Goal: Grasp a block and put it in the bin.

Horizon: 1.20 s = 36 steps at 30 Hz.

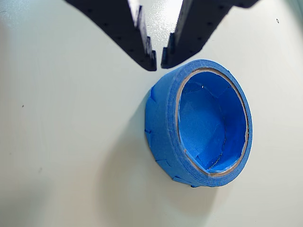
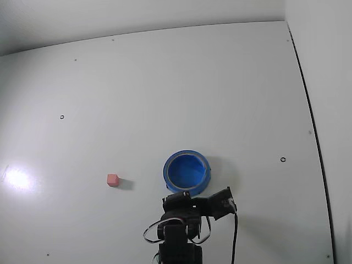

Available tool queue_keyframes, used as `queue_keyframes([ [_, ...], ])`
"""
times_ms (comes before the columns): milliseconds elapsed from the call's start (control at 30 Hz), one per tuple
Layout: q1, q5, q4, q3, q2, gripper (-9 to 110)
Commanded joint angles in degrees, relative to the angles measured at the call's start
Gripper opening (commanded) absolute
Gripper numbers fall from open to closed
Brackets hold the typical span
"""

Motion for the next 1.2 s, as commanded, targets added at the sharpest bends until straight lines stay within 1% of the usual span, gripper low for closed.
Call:
queue_keyframes([
  [0,-0.3,-0.1,-0.1,-0.5,0.4,1],
  [567,-0.3,-0.6,-0.5,-0.4,0.4,1],
  [667,-0.3,-2.7,-0.6,-1.1,0.4,1],
  [767,-0.4,-12.4,-0.6,-1.8,0.4,4],
  [900,-0.4,-31.3,-0.5,-6.0,0.4,18],
  [1000,-2.3,-42.4,0.4,-10.2,0.3,26],
  [1067,-4.8,-47.4,0.4,-13.0,-0.9,30],
  [1167,-9.0,-49.5,0.4,-17.6,-6.5,31],
])
